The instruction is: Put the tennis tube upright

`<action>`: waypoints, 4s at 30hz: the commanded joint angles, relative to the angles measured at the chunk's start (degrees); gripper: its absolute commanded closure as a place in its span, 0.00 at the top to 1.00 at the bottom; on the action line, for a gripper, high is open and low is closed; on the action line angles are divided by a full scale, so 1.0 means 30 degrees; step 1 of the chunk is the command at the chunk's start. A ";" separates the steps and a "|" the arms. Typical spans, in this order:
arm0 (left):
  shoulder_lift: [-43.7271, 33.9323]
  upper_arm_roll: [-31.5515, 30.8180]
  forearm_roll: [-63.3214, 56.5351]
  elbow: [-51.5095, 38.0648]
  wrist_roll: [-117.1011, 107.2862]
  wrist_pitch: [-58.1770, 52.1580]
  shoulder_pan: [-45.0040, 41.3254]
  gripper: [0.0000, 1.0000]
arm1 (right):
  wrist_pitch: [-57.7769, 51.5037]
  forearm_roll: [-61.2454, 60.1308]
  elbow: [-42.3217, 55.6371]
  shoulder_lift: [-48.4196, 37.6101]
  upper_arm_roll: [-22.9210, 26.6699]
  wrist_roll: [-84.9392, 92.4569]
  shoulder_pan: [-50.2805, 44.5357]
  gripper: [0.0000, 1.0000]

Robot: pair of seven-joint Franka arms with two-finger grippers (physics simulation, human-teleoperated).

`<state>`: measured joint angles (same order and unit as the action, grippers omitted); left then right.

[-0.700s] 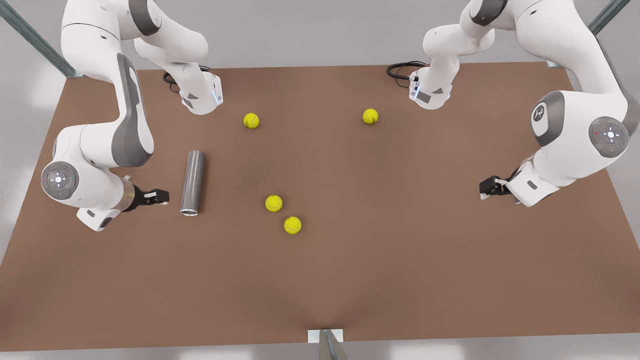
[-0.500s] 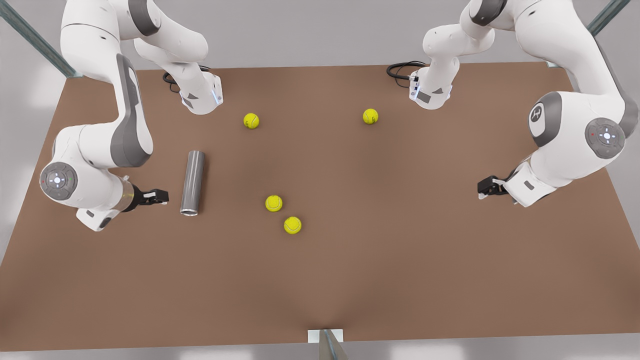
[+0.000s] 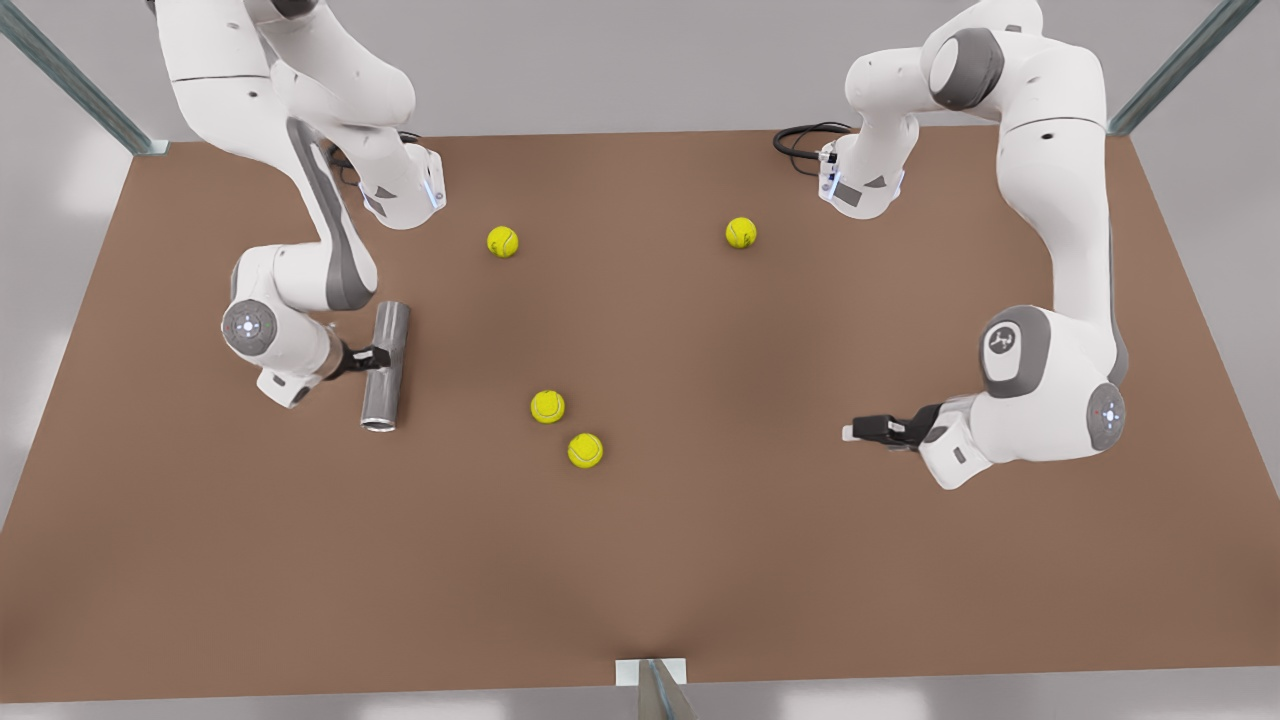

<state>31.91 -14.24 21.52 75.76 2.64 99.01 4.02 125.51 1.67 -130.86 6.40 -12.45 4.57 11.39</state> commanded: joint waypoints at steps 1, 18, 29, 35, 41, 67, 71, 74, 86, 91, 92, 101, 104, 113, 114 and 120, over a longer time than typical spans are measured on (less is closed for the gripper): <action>-0.0002 -0.0001 0.0883 0.0000 0.0000 -0.0014 0.0006 0.99 | 0.0027 -0.0001 -0.0033 0.0092 -0.0010 0.0001 0.0100 1.00; 0.0320 -0.0001 0.0708 0.0000 -0.0029 0.0162 -0.0023 0.99 | 0.5418 -0.0411 -0.5276 0.0562 -0.0626 0.0499 0.0687 1.00; 0.0408 -0.0001 0.0678 -0.0030 0.0000 0.0162 -0.0023 0.99 | 0.6766 -0.1056 -0.6039 0.1089 -0.0714 0.0499 0.0628 1.00; 0.0555 -0.0001 0.0678 -0.0030 0.0000 0.0250 -0.0023 0.99 | 0.7175 -0.0734 -0.5746 0.1792 -0.0714 0.0499 0.0804 1.00; 0.0525 0.0028 0.0678 -0.0001 0.0000 0.0162 -0.0023 0.99 | 0.8084 -0.0763 -0.5716 0.2466 -0.0714 0.0499 0.0774 1.00; 0.0613 0.0028 0.0678 0.0000 0.0059 0.0250 0.0006 0.99 | 0.8142 -0.0763 -0.5746 0.2788 -0.0714 0.0558 0.0657 0.79; 0.0584 0.0028 0.0678 -0.0030 0.0059 0.0191 0.0006 0.99 | 0.8142 -0.0763 -0.5746 0.2759 -0.0714 0.0558 0.0628 0.79; 0.0613 0.0028 0.0678 -0.0001 0.0059 0.0250 0.0006 0.99 | 0.8142 -0.0763 -0.5746 0.2788 -0.0714 0.0558 0.0628 0.79; 0.0672 0.0028 0.0678 -0.0030 0.0059 0.0221 0.0006 0.99 | 0.8142 -0.0762 -0.5746 0.2818 -0.0714 0.0587 0.0687 0.77; 0.0730 0.0028 0.0678 -0.0030 0.0059 0.0250 0.0006 0.99 | 0.8113 -0.0733 -0.5746 0.2788 -0.0714 0.0587 0.0687 0.76; 0.0730 0.0028 0.0678 -0.0030 0.0059 0.0250 0.0006 0.99 | 0.8113 -0.0733 -0.5746 0.2759 -0.0714 0.0558 0.0687 0.76; 0.0701 0.0028 0.0678 -0.0030 0.0059 0.0250 0.0006 0.99 | 0.7908 -0.0675 -0.5716 0.2349 -0.0714 0.0617 0.0687 0.76; 0.0730 0.0028 0.0678 -0.0059 0.0059 0.0250 0.0006 0.99 | 0.7908 -0.0675 -0.5746 0.2349 -0.0714 0.0617 0.0657 0.76; 0.0672 0.0028 0.0708 -0.0059 0.0029 0.0221 0.0007 0.99 | 0.7674 -0.0674 -0.5716 0.1616 -0.0714 0.1085 0.0657 0.76; 0.0701 0.0028 0.0766 -0.0088 0.0000 0.0250 0.0006 0.99 | 0.7644 -0.0616 -0.5716 0.1412 -0.0743 0.1085 0.0657 0.76; 0.0760 0.0028 0.0737 -0.0088 0.0029 0.0279 0.0036 0.99 | 0.7117 -0.0616 -0.4722 -0.0259 -0.2998 0.1056 0.0540 0.76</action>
<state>34.19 -14.15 23.72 75.50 2.72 99.84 4.13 146.74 -0.20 -143.88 5.86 -22.35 7.75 12.78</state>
